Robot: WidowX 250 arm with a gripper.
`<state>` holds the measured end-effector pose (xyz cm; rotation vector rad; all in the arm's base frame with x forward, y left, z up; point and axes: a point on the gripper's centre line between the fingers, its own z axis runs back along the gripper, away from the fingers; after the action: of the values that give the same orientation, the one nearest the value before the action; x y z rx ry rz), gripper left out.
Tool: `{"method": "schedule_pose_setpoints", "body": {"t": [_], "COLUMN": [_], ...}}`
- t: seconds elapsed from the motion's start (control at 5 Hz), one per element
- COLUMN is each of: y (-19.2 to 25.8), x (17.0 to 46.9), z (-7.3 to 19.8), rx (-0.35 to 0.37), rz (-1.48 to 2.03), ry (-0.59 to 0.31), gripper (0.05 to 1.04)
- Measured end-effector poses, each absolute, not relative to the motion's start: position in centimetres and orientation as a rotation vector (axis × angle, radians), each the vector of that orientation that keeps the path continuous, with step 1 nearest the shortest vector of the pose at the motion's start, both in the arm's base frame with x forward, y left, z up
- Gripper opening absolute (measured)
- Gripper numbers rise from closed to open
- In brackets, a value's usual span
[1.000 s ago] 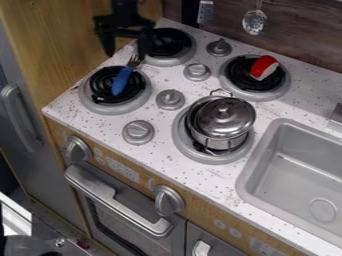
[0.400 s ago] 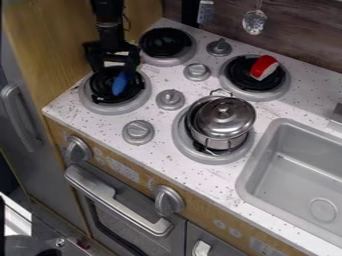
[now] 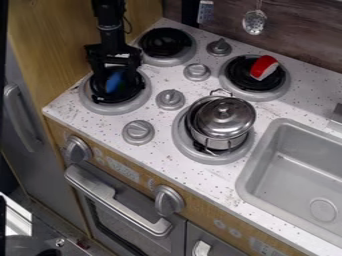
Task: Moved the blue fork to the upper left burner
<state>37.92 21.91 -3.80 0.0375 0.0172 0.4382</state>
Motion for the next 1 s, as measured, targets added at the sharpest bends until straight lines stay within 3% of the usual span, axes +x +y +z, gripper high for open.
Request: {"method": "schedule_pose_setpoints", "body": {"t": [0.4,1.0], "y": [20.9,18.6], "x": [38.5,40.9], "z": [-3.9,-2.8], "rx": [0.053,0.047], "rz": [0.389,0.323], "ry": [0.022,-0.019], "gripper": [0.435,0.404]}}
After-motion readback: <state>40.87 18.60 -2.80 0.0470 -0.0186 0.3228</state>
